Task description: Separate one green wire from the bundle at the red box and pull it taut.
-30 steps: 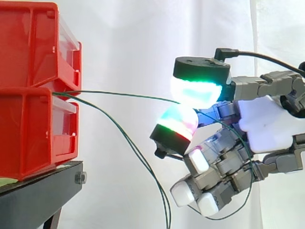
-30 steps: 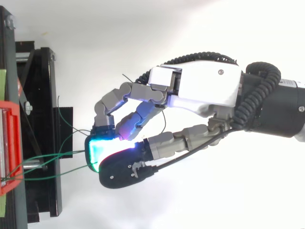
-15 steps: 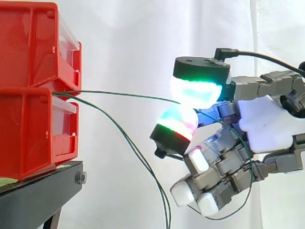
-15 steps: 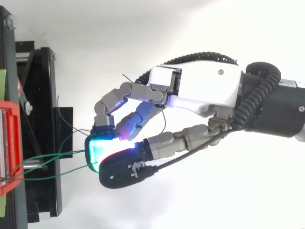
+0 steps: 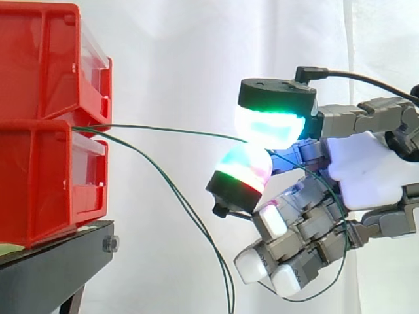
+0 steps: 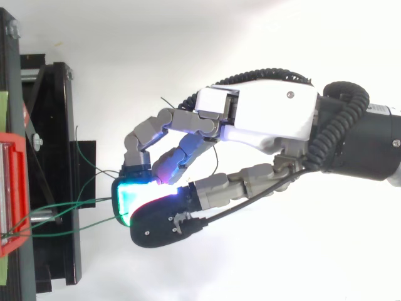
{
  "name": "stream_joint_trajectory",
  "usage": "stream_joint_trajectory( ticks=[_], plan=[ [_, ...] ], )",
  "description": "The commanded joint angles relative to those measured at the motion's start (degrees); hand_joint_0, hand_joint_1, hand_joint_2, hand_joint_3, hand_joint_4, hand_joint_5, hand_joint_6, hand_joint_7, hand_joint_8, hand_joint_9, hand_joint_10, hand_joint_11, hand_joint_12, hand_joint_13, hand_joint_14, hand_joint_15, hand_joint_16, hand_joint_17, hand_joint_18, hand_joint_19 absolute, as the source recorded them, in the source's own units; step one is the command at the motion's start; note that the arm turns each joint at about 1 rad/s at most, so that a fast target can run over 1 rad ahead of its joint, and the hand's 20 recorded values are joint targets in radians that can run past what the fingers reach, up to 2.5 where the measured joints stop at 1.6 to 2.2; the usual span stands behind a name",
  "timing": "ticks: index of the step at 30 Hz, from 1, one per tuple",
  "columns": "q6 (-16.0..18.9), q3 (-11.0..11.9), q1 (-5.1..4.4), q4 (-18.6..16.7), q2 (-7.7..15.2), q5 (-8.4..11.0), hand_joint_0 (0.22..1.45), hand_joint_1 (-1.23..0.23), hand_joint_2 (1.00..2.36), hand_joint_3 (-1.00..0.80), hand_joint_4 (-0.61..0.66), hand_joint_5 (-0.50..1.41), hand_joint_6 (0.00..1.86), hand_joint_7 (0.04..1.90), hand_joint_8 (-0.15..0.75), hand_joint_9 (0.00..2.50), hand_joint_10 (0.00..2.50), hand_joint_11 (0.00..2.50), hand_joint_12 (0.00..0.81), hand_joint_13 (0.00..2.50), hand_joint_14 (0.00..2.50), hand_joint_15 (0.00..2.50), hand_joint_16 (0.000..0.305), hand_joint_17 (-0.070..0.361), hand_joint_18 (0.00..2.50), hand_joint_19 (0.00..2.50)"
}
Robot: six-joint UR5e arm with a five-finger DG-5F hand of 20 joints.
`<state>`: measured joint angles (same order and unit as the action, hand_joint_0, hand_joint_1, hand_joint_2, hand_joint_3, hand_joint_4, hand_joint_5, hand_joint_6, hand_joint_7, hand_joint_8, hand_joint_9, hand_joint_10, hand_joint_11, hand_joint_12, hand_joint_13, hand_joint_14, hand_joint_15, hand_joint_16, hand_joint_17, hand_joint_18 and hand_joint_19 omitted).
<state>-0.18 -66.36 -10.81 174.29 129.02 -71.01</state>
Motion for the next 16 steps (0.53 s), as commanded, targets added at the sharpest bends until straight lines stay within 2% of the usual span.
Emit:
stream_joint_trajectory(
  ticks=[1, 16],
  plan=[
    [0.0, 0.0, 0.0, 0.0, 0.0, 0.0, 0.6, -0.72, 1.02, -0.05, -0.07, -0.17, 0.89, 1.17, 0.285, 0.86, 0.01, 0.67, 0.346, 0.68, 0.01, 0.34, 0.048, 0.108, 0.7, 0.32],
    [0.0, 0.0, 0.0, 0.0, 0.0, 0.0, 0.6, -0.72, 1.02, -0.05, -0.07, -0.17, 0.89, 1.16, 0.289, 0.86, 0.02, 0.68, 0.348, 0.68, 0.01, 0.34, 0.048, 0.108, 0.7, 0.32]
  ],
)
